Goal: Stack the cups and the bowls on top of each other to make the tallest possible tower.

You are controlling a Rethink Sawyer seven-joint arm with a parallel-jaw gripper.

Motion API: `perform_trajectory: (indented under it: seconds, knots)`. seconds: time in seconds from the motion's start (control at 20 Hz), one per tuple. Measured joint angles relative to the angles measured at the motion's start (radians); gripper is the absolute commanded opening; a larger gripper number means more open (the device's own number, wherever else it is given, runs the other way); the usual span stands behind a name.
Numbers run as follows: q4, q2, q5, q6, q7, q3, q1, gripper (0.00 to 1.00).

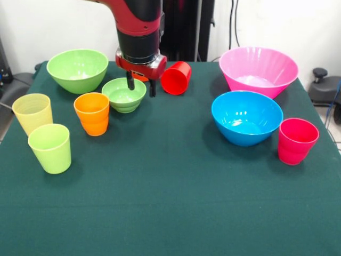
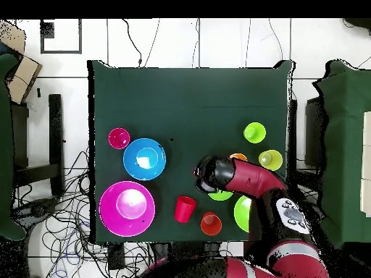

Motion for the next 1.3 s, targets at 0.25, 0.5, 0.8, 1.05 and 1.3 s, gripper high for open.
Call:
perform_trajectory:
  seconds: [0.25,0.5,0.8,1.05,1.3]
  knots:
    - [0.001,0.000,0.000,-0.003,0.000,-0.007,0.000,1.00]
    - [0.016,0.000,0.000,-0.049,0.000,-0.014,0.002,1.00]
    - [0.036,0.000,0.000,-0.113,0.000,-0.028,0.013,1.00]
    - [0.055,0.000,0.000,-0.158,0.000,-0.048,0.024,1.00]
    - [0.071,0.000,0.000,-0.178,0.000,-0.059,0.032,1.00]
